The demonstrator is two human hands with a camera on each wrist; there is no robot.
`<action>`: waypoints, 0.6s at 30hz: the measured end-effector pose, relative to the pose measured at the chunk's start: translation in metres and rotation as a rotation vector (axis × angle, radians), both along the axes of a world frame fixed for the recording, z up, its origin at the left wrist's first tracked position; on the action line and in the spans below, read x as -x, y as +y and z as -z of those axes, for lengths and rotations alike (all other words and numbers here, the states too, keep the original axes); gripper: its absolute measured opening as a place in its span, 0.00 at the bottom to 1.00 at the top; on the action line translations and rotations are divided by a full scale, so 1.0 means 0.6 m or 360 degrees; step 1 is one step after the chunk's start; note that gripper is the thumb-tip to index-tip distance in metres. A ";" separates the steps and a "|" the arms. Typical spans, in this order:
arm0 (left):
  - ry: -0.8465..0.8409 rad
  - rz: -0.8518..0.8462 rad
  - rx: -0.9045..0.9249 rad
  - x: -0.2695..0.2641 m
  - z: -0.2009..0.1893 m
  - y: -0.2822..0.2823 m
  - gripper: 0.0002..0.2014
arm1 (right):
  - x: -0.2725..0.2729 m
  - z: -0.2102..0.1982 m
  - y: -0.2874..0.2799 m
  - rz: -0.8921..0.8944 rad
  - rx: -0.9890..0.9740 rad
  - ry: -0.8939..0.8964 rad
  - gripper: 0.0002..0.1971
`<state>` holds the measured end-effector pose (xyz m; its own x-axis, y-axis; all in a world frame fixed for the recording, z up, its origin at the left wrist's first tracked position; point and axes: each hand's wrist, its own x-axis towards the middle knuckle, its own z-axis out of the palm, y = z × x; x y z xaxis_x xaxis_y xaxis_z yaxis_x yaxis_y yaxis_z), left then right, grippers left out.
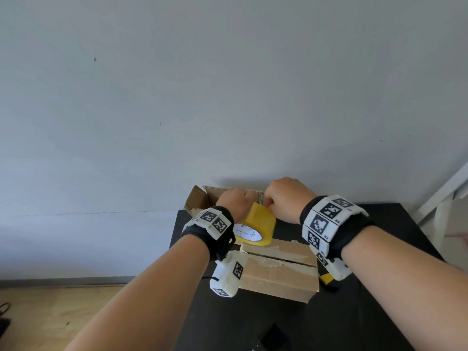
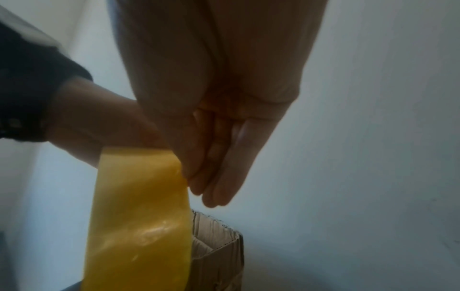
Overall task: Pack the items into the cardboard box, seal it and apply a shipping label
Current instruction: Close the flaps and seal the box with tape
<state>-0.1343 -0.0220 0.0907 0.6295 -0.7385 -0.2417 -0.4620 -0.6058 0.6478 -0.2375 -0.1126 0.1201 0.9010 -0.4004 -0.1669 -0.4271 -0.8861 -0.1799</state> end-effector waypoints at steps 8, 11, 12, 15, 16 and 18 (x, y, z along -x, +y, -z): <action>-0.0006 0.0143 -0.0034 0.015 -0.011 -0.003 0.21 | 0.007 0.011 0.006 0.0111 -0.0080 -0.0029 0.10; 0.0030 0.0129 -0.0052 0.007 -0.010 -0.001 0.20 | 0.010 0.005 -0.005 0.0148 -0.0330 -0.0059 0.11; 0.0034 0.0105 -0.0033 0.002 -0.009 0.001 0.20 | 0.013 0.002 -0.009 0.0174 -0.0469 -0.0103 0.09; 0.0089 0.0048 0.0060 -0.014 -0.007 0.009 0.18 | 0.021 -0.002 -0.013 0.0240 -0.0774 -0.0264 0.04; 0.0110 0.0041 0.0077 -0.017 -0.006 0.010 0.17 | 0.022 -0.002 -0.014 0.0248 -0.0785 -0.0297 0.03; 0.0123 0.0057 0.0079 -0.019 -0.004 0.011 0.16 | 0.020 -0.003 -0.015 0.0236 -0.0796 -0.0299 0.02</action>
<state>-0.1227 -0.0156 0.0930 0.5832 -0.7725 -0.2511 -0.4304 -0.5560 0.7111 -0.2497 -0.1214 0.1218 0.8736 -0.4383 -0.2113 -0.4608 -0.6058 -0.6485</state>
